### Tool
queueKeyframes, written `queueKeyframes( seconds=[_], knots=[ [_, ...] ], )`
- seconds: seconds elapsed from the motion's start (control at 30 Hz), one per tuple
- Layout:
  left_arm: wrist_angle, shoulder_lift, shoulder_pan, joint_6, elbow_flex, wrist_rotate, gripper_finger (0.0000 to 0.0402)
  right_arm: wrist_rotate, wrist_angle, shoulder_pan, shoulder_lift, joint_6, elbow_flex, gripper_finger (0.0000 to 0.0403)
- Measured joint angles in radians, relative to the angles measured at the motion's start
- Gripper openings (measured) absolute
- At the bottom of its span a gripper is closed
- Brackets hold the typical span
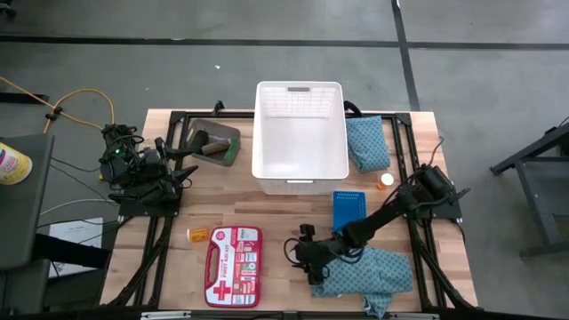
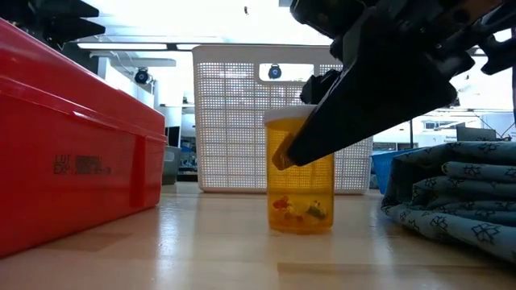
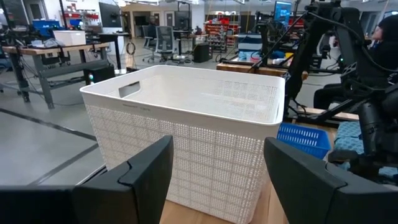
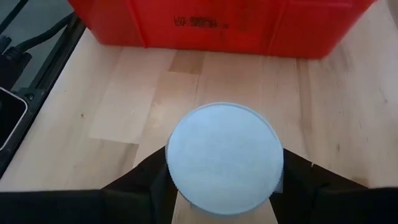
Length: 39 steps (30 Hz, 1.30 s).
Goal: Pick & place medical supplies in basket/bin
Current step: Put the middle orange pill bottle into the blue bin
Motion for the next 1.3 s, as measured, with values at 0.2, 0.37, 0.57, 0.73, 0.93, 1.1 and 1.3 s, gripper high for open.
queueKeyframes(
  seconds=[0.2, 0.37, 0.57, 0.73, 0.93, 1.1, 1.3],
  knots=[
    [0.0, 0.0, 0.0, 0.0, 0.0, 0.0, 0.0242, 0.066, -0.012, 0.001, -0.089, -0.081, 0.0, 0.0192],
    [0.0, 0.0, 0.0, 0.001, 0.0, 0.001, 0.0242, 0.138, -0.075, -0.002, -0.211, -0.117, 0.0, 0.0192],
    [0.0, 0.0, 0.0, 0.001, 0.0, 0.0, 0.0242, 0.208, -0.137, 0.008, -0.277, -0.116, 0.0, 0.0192],
    [0.0, 0.0, 0.0, 0.003, 0.0, 0.0, 0.0242, 0.23, -0.14, 0.025, -0.275, -0.108, 0.0, 0.0193],
    [0.0, 0.0, 0.0, 0.003, 0.0, 0.001, 0.0242, 0.235, -0.176, 0.024, -0.275, -0.048, 0.0, 0.0194],
    [0.0, 0.0, 0.0, 0.004, 0.0, 0.0, 0.0242, 0.245, -0.241, 0.026, -0.275, 0.029, -0.012, 0.0194],
    [0.0, 0.0, 0.0, 0.004, 0.0, 0.001, 0.0242, 0.328, -0.249, 0.063, -0.363, 0.128, -0.119, 0.0194]
  ],
)
